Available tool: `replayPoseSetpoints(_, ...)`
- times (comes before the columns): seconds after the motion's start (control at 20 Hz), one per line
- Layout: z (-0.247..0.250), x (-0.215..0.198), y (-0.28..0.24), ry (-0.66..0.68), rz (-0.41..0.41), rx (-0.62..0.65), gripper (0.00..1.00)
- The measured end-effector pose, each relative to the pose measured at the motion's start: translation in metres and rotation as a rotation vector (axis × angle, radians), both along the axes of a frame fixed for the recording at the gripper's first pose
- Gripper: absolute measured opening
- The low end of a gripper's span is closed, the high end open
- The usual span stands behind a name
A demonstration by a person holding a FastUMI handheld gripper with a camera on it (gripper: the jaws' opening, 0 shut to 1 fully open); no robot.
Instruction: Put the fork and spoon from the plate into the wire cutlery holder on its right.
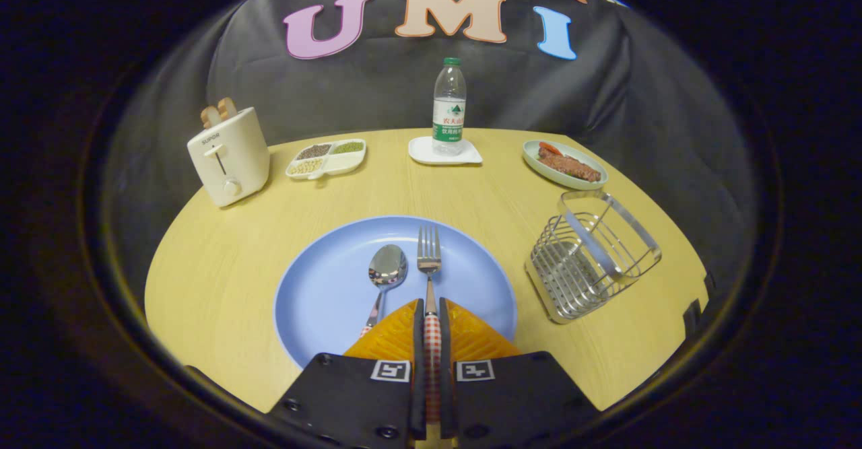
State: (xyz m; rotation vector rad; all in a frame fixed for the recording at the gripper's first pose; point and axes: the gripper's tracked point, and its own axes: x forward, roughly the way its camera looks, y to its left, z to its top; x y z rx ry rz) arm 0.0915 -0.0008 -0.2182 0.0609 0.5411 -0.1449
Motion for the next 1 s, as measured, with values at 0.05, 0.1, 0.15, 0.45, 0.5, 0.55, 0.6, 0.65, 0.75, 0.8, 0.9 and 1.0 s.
replayPoseSetpoints(0.05, 0.006, -0.004, -0.002, 0.006, -0.013, -0.01, 0.11)
replayPoseSetpoints(0.1, 0.014, -0.008, -0.003, 0.017, -0.029, -0.015, 0.11)
replayPoseSetpoints(0.15, 0.021, -0.012, -0.003, 0.028, -0.044, -0.011, 0.11)
replayPoseSetpoints(0.45, 0.082, -0.037, -0.016, 0.112, -0.147, 0.015, 0.11)
replayPoseSetpoints(0.5, 0.095, -0.04, -0.024, 0.125, -0.167, 0.007, 0.11)
replayPoseSetpoints(0.55, 0.107, -0.044, -0.032, 0.142, -0.189, -0.001, 0.11)
replayPoseSetpoints(0.6, 0.119, -0.048, -0.041, 0.167, -0.21, -0.006, 0.11)
replayPoseSetpoints(0.65, 0.128, -0.051, -0.049, 0.193, -0.233, -0.006, 0.11)
replayPoseSetpoints(0.75, 0.139, -0.056, -0.064, 0.266, -0.271, 0.012, 0.11)
replayPoseSetpoints(0.8, 0.141, -0.057, -0.072, 0.306, -0.285, 0.027, 0.11)
replayPoseSetpoints(0.9, 0.136, -0.06, -0.085, 0.396, -0.304, 0.055, 0.11)
replayPoseSetpoints(1.0, 0.124, -0.063, -0.1, 0.484, -0.317, 0.065, 0.11)
